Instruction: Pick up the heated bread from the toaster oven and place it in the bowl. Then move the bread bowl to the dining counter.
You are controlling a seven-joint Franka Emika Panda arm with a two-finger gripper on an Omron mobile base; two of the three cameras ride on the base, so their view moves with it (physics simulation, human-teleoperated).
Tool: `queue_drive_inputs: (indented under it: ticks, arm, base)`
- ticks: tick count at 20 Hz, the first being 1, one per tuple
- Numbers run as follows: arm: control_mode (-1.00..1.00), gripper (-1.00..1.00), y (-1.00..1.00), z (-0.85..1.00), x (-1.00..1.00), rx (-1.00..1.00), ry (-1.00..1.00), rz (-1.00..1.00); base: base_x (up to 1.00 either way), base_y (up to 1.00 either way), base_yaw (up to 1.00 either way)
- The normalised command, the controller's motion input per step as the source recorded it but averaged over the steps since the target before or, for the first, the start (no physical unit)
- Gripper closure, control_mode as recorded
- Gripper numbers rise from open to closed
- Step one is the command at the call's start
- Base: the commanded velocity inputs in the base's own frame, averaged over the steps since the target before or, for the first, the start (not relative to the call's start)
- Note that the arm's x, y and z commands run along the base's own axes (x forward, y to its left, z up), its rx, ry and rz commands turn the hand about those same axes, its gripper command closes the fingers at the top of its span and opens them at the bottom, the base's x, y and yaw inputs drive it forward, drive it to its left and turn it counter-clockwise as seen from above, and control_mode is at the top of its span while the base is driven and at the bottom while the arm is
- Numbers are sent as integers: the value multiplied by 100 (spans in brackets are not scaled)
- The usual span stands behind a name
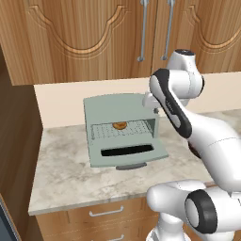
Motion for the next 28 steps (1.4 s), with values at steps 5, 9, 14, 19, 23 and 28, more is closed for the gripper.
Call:
queue_drive_inputs:
  ticks: [5, 9, 14, 19, 23, 28]
  arm:
    - [-100, -100, 26, -8, -23, 0, -6, 0]
    - [-100, -100, 46, -46, 0, 0, -13, -1]
    - [-100, -100, 19, -55, 1, 0, -14, -3]
    - [-100, -100, 14, -65, 7, 0, -15, -1]
    - [-100, -100, 0, -28, 14, -3, -26, -3]
    - [-100, -100, 0, -29, 15, -1, -19, -3]
  base:
    - [0, 0, 0]
    - [0, 0, 0]
    - [0, 0, 0]
    - [0, 0, 0]
    - [0, 0, 0]
    - [0, 0, 0]
